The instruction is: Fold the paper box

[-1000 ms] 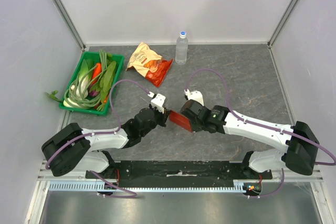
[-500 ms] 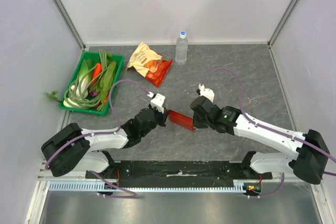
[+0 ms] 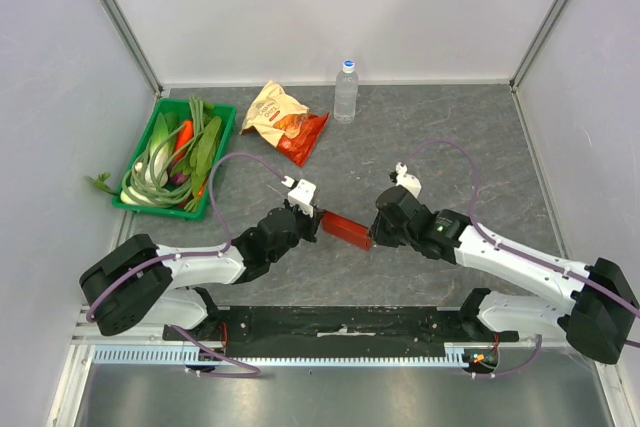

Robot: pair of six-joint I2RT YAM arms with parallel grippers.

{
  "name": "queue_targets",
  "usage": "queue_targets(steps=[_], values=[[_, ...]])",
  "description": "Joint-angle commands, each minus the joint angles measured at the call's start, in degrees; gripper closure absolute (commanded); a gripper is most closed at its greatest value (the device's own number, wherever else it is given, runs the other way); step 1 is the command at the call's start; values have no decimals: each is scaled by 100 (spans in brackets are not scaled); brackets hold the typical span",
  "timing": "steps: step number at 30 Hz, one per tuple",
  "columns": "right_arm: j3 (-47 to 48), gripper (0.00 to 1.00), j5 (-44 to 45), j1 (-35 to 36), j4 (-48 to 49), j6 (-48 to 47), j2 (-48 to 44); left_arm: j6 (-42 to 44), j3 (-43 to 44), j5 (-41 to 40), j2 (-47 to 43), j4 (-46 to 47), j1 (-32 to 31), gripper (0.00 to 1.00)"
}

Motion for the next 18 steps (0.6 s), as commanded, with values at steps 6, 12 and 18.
queue_targets(steps=[6, 12, 18], values=[[-176, 100, -401, -156, 1360, 616, -208, -191, -143, 268, 265, -780, -216, 98], [324, 100, -428, -95, 553, -806, -50, -234, -152, 206, 239, -780, -225, 98], [475, 64, 231, 133, -564, -1528, -471, -287, -152, 153, 283, -788, -234, 98]])
